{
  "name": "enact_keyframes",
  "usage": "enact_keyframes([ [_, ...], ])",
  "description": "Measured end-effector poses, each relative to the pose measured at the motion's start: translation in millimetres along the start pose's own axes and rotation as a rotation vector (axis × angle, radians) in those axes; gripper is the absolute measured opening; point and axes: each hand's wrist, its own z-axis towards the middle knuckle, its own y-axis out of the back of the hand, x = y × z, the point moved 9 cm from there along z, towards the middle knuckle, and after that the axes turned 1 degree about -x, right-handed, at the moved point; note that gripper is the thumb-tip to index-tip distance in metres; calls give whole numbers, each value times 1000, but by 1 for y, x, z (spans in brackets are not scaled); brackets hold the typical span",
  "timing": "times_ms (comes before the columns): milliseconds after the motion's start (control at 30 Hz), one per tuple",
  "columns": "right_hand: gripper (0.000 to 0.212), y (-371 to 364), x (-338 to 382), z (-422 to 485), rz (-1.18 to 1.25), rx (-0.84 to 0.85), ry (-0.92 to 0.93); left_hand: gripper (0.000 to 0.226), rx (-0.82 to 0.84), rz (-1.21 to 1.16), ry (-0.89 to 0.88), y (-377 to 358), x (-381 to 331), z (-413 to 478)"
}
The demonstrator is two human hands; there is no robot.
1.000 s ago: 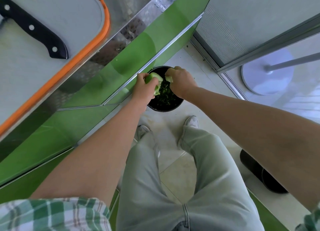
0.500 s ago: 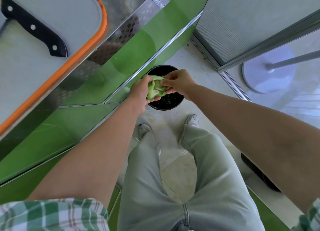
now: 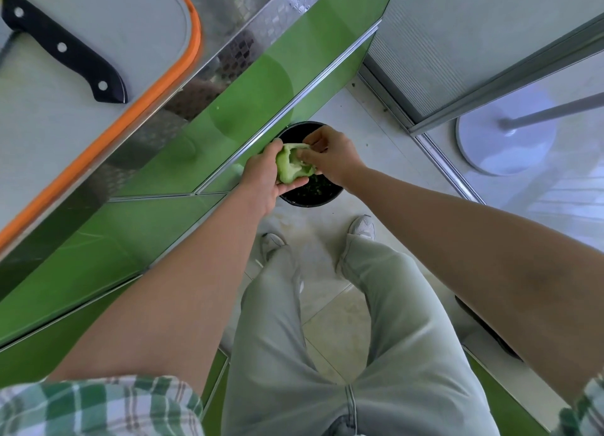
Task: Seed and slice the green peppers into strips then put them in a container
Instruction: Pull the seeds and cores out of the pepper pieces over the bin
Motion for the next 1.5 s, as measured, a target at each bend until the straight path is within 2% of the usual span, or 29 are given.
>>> enact_keyframes([
  [33,10,1,-5,0,36,-13,-33,24,-9,19,-2,2,0,0],
  [133,32,6,-10,1,128,-67,-69,27,-61,69,-3,10,3,0],
  [233,17,6,0,-1,54,-51,7,29,-84,59,3,12,2,-2],
  [300,12,5,-1,0,-41,-34,-4,30,-92,64,11,14,1,-2],
  [400,26,12,-6,4,-16,-88,-56,32,-94,80,29,17,2,-1],
  [467,15,2,9,0,-1,12,29,31,-79,87,37,16,2,-1],
  [533,22,-17,18,-4,-44,169,73,28,-42,95,37,13,2,-1],
  [567,23,-19,19,-4,-89,179,81,25,-17,106,33,11,1,-1],
  [667,26,-13,20,2,-59,63,113,10,72,175,-89,6,-4,-1],
  [733,41,-12,17,-1,62,74,52,23,66,268,-256,8,-13,-1],
  [800,49,-5,14,-4,121,26,-16,38,-55,454,-467,13,-28,-6],
  [867,46,4,8,-6,180,-69,-102,49,-223,655,-627,15,-42,-14],
  [933,43,1,3,-6,266,-44,-186,50,-247,810,-705,6,-48,-18],
  [1000,40,-10,5,-10,399,65,-241,49,-202,919,-757,-7,-47,-20],
  [1133,42,-2,7,-7,439,-8,-235,47,-230,932,-806,-11,-51,-25],
  [1200,31,-5,8,-10,466,54,-255,47,-230,949,-823,-14,-52,-27],
  [1233,29,-5,11,-11,445,72,-244,48,-235,955,-834,-14,-53,-28],
  [1333,41,4,11,-11,405,22,-210,48,-235,978,-858,-16,-56,-30],
  [1433,41,3,18,-16,367,77,-190,48,-241,980,-863,-18,-58,-30],
  [1500,44,8,22,-17,293,38,-150,48,-235,979,-859,-19,-58,-30],
])
